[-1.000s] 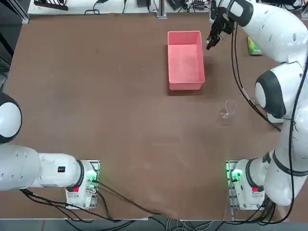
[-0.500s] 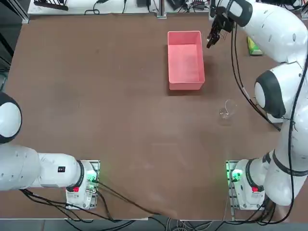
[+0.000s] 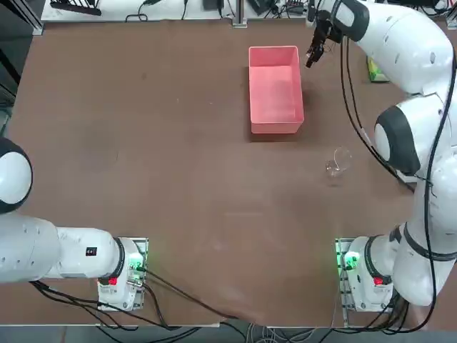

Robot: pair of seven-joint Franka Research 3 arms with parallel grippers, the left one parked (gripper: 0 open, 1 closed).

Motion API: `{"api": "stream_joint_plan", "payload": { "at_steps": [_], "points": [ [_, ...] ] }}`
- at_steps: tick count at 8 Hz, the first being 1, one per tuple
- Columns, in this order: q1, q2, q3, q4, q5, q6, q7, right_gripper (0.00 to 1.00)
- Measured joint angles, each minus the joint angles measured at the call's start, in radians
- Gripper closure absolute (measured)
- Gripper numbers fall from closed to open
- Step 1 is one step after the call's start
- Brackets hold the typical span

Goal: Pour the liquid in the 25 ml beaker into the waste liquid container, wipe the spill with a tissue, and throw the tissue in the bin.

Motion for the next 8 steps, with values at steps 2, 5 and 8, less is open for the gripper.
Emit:
{"api": "stream_joint_plan", "payload": {
  "at_steps": [2, 5, 8],
  "points": [
    [0.020, 0.018, 0.001, 0.039, -0.002, 0.000, 0.050, 0.53],
    [0.032, 0.039, 0.001, 0.078, -0.004, -0.004, 0.076, 0.53],
    [0.064, 0.046, 0.002, 0.098, -0.071, -0.016, 0.156, 0.53]
  ]
}}
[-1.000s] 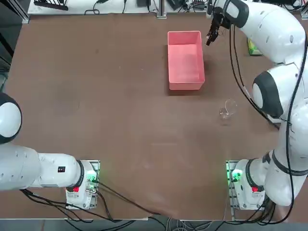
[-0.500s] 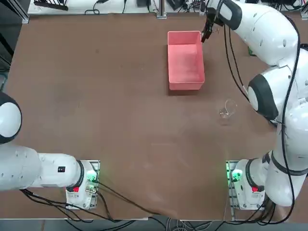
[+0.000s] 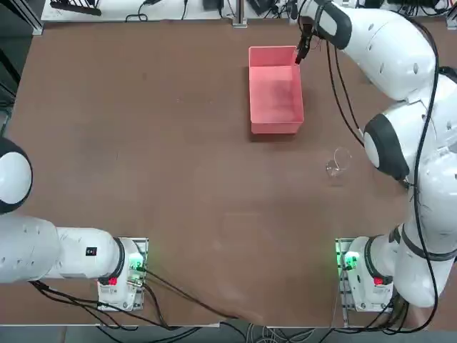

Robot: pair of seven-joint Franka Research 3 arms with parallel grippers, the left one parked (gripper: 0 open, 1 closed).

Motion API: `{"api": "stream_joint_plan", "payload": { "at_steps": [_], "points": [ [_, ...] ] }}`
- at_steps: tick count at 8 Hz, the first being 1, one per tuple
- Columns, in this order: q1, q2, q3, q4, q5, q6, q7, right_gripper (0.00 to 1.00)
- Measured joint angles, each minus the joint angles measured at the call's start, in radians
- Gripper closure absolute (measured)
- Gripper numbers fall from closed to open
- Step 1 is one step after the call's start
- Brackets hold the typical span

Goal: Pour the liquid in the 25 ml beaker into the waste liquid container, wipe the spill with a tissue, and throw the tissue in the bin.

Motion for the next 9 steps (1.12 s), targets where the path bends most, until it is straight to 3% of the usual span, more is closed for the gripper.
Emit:
{"api": "stream_joint_plan", "payload": {
  "at_steps": [9],
  "points": [
    [0.055, 0.014, 0.000, 0.016, -0.141, -0.012, 0.104, 0.53]
  ]
}}
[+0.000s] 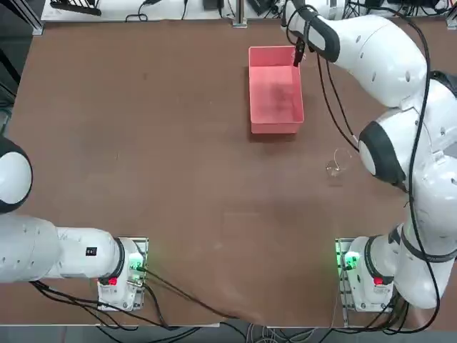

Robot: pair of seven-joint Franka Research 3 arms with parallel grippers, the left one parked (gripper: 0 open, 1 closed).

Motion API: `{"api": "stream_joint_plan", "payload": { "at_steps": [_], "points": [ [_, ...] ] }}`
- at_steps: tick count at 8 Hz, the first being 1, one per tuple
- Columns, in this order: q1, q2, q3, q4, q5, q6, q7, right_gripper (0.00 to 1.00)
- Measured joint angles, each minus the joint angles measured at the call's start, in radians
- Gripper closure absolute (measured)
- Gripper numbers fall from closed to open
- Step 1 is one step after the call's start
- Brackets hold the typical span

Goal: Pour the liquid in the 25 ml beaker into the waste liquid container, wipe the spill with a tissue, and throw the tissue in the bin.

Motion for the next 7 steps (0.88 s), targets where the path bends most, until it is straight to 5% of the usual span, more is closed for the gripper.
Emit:
{"api": "stream_joint_plan", "payload": {
  "at_steps": [7],
  "points": [
    [0.035, 0.010, -0.001, 0.014, -0.082, -0.001, 0.070, 0.53]
  ]
}}
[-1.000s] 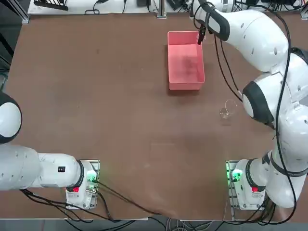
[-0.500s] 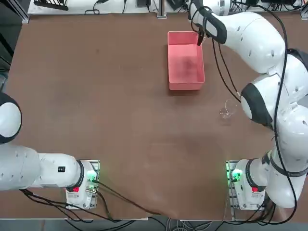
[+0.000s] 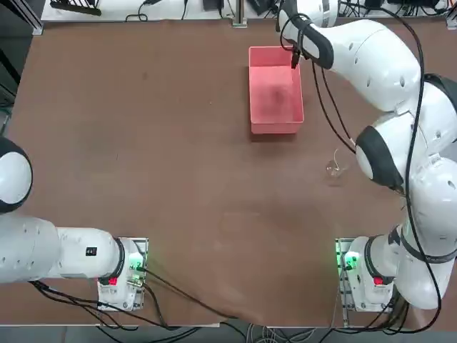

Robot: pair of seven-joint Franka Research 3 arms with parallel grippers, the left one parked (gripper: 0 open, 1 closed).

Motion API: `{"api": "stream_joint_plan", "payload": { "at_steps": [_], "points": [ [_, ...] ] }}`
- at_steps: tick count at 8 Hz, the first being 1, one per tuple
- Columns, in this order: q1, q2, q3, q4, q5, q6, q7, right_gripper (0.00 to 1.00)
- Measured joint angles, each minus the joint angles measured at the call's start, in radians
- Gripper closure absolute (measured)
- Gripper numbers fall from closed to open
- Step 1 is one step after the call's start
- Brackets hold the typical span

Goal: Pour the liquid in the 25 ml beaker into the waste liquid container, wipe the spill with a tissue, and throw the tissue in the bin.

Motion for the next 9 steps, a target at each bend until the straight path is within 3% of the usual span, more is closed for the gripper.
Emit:
{"api": "stream_joint_plan", "payload": {
  "at_steps": [3, 9],
  "points": [
    [0.019, 0.000, 0.000, 0.052, -0.116, -0.078, 0.087, 0.53],
    [0.041, 0.011, 0.000, 0.061, -0.145, -0.106, 0.139, 0.53]
  ]
}}
